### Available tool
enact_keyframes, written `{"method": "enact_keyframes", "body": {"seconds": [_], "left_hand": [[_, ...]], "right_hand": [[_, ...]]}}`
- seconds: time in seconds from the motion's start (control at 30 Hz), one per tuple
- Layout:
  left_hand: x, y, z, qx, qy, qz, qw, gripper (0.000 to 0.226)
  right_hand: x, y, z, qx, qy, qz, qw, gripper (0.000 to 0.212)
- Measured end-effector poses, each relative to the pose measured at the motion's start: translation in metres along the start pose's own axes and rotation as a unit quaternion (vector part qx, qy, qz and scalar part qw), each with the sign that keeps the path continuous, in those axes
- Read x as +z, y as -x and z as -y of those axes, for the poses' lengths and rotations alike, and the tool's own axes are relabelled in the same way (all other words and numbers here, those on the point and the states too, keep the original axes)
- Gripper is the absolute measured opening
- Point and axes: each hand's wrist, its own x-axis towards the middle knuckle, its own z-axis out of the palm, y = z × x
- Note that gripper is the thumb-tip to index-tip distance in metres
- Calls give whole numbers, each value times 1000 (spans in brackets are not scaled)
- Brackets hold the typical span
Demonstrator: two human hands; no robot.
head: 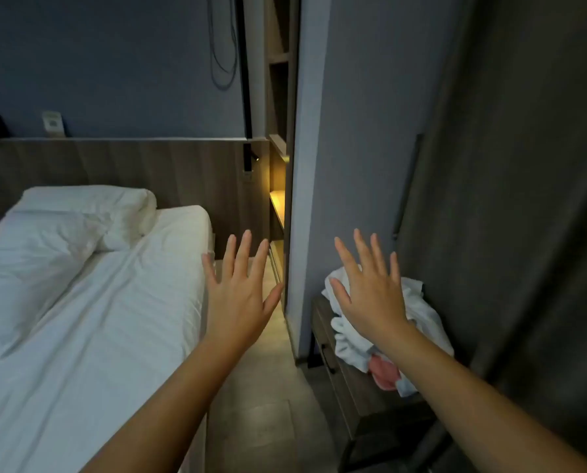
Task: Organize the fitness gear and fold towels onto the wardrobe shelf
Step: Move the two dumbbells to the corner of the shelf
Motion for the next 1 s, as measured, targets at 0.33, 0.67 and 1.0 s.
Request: {"method": "enact_keyframes", "body": {"seconds": [0.33,0.67,1.0], "left_hand": [[47,-7,-9,-18,-7,34,999,78],[118,-82,45,-21,-12,42,999,73],[197,-226,135,36,-7,93,995,74]], "right_hand": [[61,-9,-15,-12,19,45,999,70],[124,-92,10,-20,-12,99,995,69],[208,-226,54,24,13,135,990,71]]}}
